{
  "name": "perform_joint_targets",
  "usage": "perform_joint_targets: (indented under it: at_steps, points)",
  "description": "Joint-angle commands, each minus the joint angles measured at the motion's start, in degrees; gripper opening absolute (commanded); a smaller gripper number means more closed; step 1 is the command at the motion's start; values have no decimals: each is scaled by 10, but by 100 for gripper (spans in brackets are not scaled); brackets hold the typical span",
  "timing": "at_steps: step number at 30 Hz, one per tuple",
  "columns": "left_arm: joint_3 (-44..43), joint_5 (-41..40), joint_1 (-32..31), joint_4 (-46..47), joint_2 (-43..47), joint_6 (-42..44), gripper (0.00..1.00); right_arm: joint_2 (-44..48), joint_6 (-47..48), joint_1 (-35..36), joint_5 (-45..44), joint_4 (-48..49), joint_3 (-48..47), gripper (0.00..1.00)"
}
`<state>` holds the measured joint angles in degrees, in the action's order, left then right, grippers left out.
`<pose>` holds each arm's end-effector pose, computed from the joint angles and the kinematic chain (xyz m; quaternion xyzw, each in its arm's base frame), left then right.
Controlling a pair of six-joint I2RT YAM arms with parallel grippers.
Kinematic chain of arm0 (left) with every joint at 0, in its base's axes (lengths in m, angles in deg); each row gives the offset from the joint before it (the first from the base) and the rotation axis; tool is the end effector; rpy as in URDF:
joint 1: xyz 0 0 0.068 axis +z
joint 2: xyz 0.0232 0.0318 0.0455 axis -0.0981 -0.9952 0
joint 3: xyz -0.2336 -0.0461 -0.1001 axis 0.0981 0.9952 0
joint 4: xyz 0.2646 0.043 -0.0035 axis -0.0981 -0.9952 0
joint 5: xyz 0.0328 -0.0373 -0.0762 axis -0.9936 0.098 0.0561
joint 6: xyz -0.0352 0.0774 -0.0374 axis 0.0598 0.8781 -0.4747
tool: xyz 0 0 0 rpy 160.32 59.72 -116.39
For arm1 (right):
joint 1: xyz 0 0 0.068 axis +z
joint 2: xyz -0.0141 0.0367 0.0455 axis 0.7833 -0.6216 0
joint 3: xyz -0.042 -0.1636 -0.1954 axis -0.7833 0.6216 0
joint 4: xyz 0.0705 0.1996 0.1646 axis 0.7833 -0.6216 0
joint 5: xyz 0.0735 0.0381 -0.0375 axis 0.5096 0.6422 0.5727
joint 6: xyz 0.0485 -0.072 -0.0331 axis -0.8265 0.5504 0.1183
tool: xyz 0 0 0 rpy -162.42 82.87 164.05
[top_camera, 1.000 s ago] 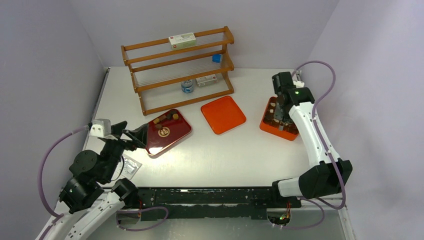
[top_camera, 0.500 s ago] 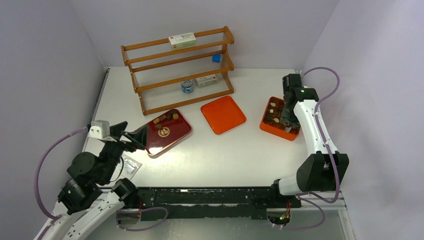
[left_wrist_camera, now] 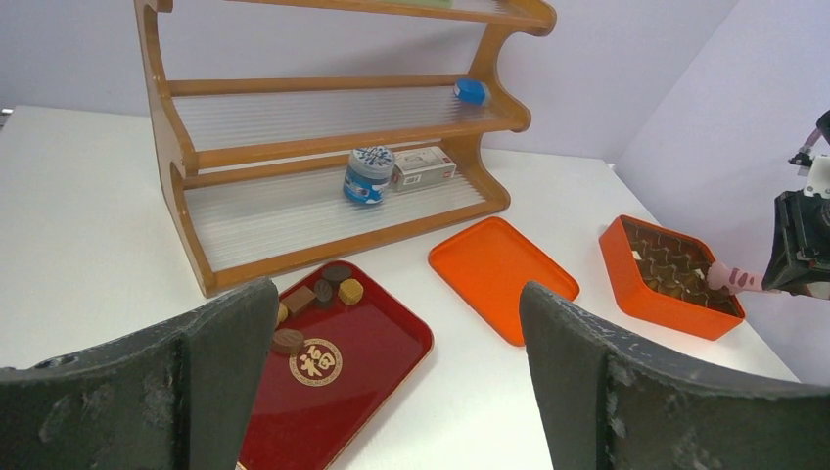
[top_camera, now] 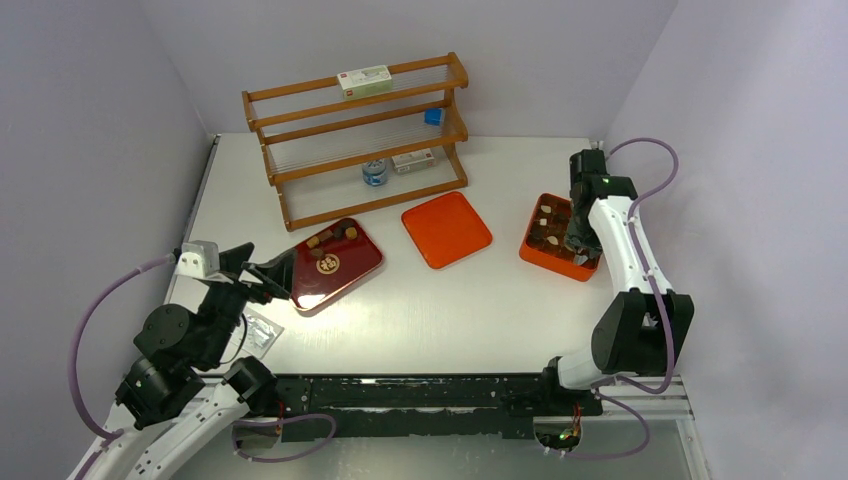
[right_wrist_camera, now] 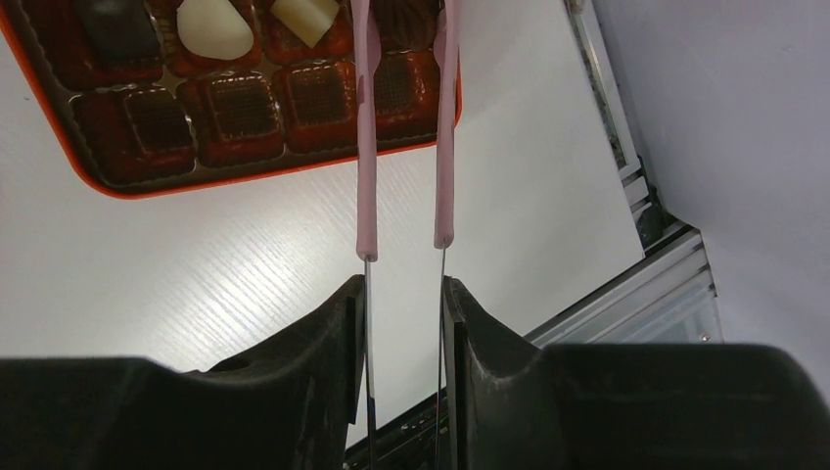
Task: Pack the chocolate
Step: Place the fake chocolate in the packing bottle.
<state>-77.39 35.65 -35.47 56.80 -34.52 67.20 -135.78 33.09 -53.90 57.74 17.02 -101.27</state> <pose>0.1114 -0.0486 0.3507 -0.0185 0.6702 -0.2117 0.7111 0.2959 -0.0460 0.2398 0.2142 0.9434 -0.1807 0.1773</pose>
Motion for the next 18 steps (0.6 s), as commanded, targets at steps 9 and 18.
perform_joint_targets:
  at_steps: [9,18]
  points:
    - [-4,-16,-4,4,-16,9,98,1,9,-6,-10,5,-20,38]
    - [-3,-18,-4,6,-27,13,98,20,12,1,32,-16,-70,37]
